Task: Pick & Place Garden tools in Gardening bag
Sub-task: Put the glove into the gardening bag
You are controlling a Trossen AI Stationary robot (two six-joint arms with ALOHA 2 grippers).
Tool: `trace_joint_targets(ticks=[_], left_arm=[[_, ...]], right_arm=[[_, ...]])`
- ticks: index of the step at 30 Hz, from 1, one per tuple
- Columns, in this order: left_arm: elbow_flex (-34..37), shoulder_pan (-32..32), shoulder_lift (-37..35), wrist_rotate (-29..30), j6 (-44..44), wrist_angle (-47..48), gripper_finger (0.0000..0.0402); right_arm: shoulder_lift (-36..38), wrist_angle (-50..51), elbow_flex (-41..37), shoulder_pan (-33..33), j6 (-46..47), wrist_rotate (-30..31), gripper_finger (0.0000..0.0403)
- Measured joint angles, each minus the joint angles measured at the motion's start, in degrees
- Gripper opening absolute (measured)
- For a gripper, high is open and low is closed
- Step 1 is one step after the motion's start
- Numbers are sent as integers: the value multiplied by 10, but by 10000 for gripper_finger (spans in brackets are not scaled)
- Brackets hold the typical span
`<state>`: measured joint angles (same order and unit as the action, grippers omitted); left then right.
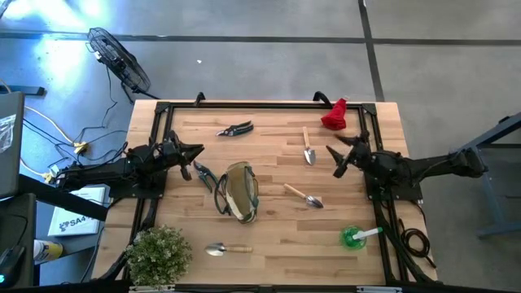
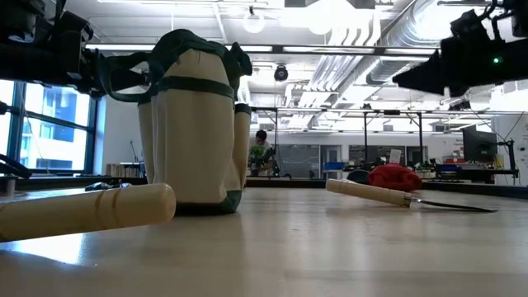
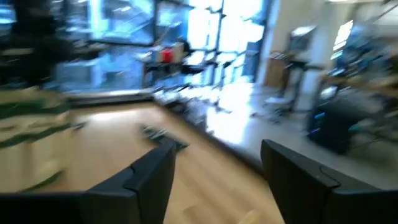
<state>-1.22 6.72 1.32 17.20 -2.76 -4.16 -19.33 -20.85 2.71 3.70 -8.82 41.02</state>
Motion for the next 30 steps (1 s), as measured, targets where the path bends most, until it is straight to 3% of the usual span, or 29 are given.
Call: trace_joint_targets(ticks=[8,11,15,19,26,30], left_arm=[[0,0,0,33,2,0,123],[0,0,0,34,3,0,140],[0,0,0,41,30,-7,156],[0,0,0,25,77,0,173],[0,0,0,-9,137,0,207],[0,0,0,-3,137,0,218]], right_arm=[[-16,-192,9,0,-203,40,228],[-19,-198,50,0,-221,43,228],[-35,-137,134,0,-174,102,229],[-73,0,227,0,-128,153,229],[-174,182,370,-7,29,275,229],[-211,247,427,-26,101,267,229]])
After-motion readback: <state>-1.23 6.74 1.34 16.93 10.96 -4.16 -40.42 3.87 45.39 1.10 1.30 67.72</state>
